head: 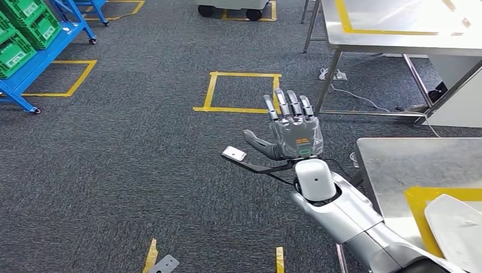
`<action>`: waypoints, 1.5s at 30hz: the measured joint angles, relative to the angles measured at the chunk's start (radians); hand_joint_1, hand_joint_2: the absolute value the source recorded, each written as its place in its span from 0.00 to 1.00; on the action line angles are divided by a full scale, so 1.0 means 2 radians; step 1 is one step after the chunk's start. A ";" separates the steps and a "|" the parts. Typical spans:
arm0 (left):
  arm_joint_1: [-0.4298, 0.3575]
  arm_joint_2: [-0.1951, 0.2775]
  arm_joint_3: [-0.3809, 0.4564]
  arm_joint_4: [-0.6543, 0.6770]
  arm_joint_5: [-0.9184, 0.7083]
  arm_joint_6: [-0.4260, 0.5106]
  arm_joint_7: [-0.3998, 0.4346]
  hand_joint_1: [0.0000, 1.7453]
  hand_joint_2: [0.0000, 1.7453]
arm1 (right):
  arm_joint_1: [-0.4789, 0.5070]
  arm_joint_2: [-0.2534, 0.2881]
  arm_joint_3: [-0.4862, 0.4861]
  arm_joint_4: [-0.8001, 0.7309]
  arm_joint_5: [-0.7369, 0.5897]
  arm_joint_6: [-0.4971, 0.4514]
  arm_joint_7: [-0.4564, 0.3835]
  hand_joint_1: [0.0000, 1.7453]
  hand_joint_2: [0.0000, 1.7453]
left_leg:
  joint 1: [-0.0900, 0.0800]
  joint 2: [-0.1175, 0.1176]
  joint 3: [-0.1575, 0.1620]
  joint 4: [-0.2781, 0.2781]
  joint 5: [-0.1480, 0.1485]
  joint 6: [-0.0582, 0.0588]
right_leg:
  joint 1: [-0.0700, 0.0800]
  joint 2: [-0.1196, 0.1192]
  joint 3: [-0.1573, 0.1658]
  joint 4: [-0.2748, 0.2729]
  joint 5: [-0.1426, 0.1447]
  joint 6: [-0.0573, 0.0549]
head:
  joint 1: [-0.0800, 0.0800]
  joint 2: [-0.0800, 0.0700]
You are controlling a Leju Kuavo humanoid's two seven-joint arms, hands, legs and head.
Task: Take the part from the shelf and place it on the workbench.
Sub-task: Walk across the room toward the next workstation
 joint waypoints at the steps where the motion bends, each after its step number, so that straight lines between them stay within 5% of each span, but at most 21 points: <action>1: 0.000 0.000 0.000 0.000 0.000 0.000 0.000 0.00 0.00 | -0.001 0.000 0.001 0.000 0.000 -0.001 0.003 0.00 0.00 | 0.000 0.000 0.000 0.000 0.000 0.000 | 0.000 0.000 0.000 0.000 0.000 0.000 | 0.000 0.000; 10: 0.001 0.000 0.000 0.000 0.000 -0.004 0.000 0.00 0.00 | -0.003 -0.001 0.010 0.001 0.000 -0.003 0.007 0.00 0.00 | -0.001 0.001 0.005 -0.005 -0.001 0.013 | -0.003 0.000 -0.001 0.005 -0.007 0.012 | 0.000 0.000; 14: 0.001 -0.001 0.000 0.000 0.000 -0.004 0.000 0.00 0.00 | -0.005 -0.004 0.011 0.002 0.000 -0.004 0.007 0.00 0.00 | 0.001 0.000 0.010 -0.010 -0.001 0.018 | -0.003 0.000 -0.062 0.118 -0.055 0.014 | 0.002 0.000; 16: 0.002 -0.001 0.000 0.000 0.000 -0.004 0.000 0.00 0.00 | -0.003 -0.005 0.013 0.004 0.000 -0.003 0.007 0.00 0.00 | 0.001 -0.005 0.011 -0.009 -0.002 0.017 | -0.004 0.000 -0.082 0.143 -0.052 0.015 | 0.002 0.000; 19: 0.002 -0.002 0.000 0.000 0.000 -0.004 0.000 0.00 0.00 | -0.003 -0.006 0.015 0.005 0.000 -0.003 0.008 0.00 0.00 | 0.001 -0.017 0.014 -0.006 -0.006 0.011 | -0.007 0.016 -0.045 0.057 0.001 0.015 | 0.003 0.000; 22: 0.001 -0.002 0.000 0.000 0.000 -0.005 0.000 0.00 0.00 | -0.003 -0.008 0.017 0.005 0.000 -0.004 0.011 0.00 0.00 | 0.003 -0.031 0.009 -0.002 -0.005 0.002 | -0.010 0.036 -0.020 0.010 0.012 0.013 | 0.002 0.000; 24: 0.003 -0.002 0.000 0.000 0.000 -0.006 0.000 0.00 0.00 | -0.003 -0.008 0.018 0.005 0.000 -0.004 0.012 0.00 0.00 | 0.005 -0.039 0.006 -0.001 -0.004 -0.003 | -0.008 0.027 -0.018 0.008 0.013 0.008 | 0.002 0.000; 26: 0.003 -0.002 0.000 0.000 0.000 -0.006 0.000 0.00 0.00 | -0.005 -0.008 0.019 0.005 0.000 -0.004 0.012 0.00 0.00 | 0.005 -0.028 -0.002 0.015 -0.016 -0.008 | -0.009 0.016 -0.015 0.006 0.014 0.001 | 0.000 0.000; 29: 0.002 -0.002 0.000 0.000 0.000 -0.006 0.000 0.00 0.00 | -0.006 -0.008 0.020 0.005 0.000 -0.004 0.013 0.00 0.00 | 0.007 -0.003 -0.047 0.105 -0.057 -0.014 | -0.007 -0.002 -0.013 0.005 0.012 -0.005 | -0.003 0.000; 31: 0.004 -0.002 0.000 0.000 0.000 -0.006 0.001 0.00 0.00 | -0.006 -0.008 0.021 0.006 0.000 -0.004 0.015 0.00 0.00 | 0.008 0.001 -0.066 0.140 -0.061 -0.015 | -0.006 -0.013 -0.012 0.005 0.011 -0.006 | -0.003 0.000; 33: 0.005 -0.002 0.000 0.000 0.000 -0.006 0.001 0.00 0.00 | -0.007 -0.008 0.023 0.007 0.000 -0.006 0.016 0.00 0.00 | 0.008 0.006 -0.049 0.103 -0.031 -0.014 | -0.005 -0.024 -0.010 0.005 0.009 -0.006 | -0.003 0.000; 35: 0.004 -0.002 0.000 0.000 0.000 -0.007 0.001 0.00 0.00 | -0.008 -0.009 0.023 0.007 0.000 -0.007 0.018 0.00 0.00 | 0.004 0.027 -0.014 0.036 -0.003 -0.009 | -0.003 -0.033 -0.006 0.005 0.005 -0.003 | -0.003 0.000; 37: 0.002 -0.002 0.000 0.000 0.000 -0.007 0.001 0.00 0.00 | -0.009 -0.009 0.024 0.007 0.000 -0.007 0.020 0.00 0.00 | -0.001 0.041 0.002 0.004 0.001 -0.004 | 0.000 -0.043 -0.004 0.006 0.002 0.001 | -0.003 0.000; 39: 0.002 -0.002 0.000 0.000 0.000 -0.007 0.001 0.00 0.00 | -0.010 -0.010 0.026 0.006 0.000 -0.006 0.021 0.00 0.00 | -0.002 0.032 0.002 0.000 0.000 0.000 | 0.001 -0.053 -0.002 0.005 -0.001 0.006 | -0.003 0.000; 42: 0.002 -0.002 0.000 0.000 0.000 -0.006 0.002 0.00 0.00 | -0.012 -0.011 0.029 0.005 0.000 -0.006 0.023 0.00 0.00 | 0.002 0.015 0.005 -0.005 0.001 0.008 | -0.003 -0.028 -0.018 0.039 -0.023 0.013 | -0.001 0.000; 45: 0.001 -0.004 0.000 0.000 0.000 -0.006 0.003 0.00 0.00 | -0.010 -0.014 0.031 0.006 0.000 -0.006 0.025 0.00 0.00 | 0.002 -0.004 0.005 -0.005 0.001 0.012 | -0.003 -0.004 -0.070 0.135 -0.059 0.015 | 0.000 0.000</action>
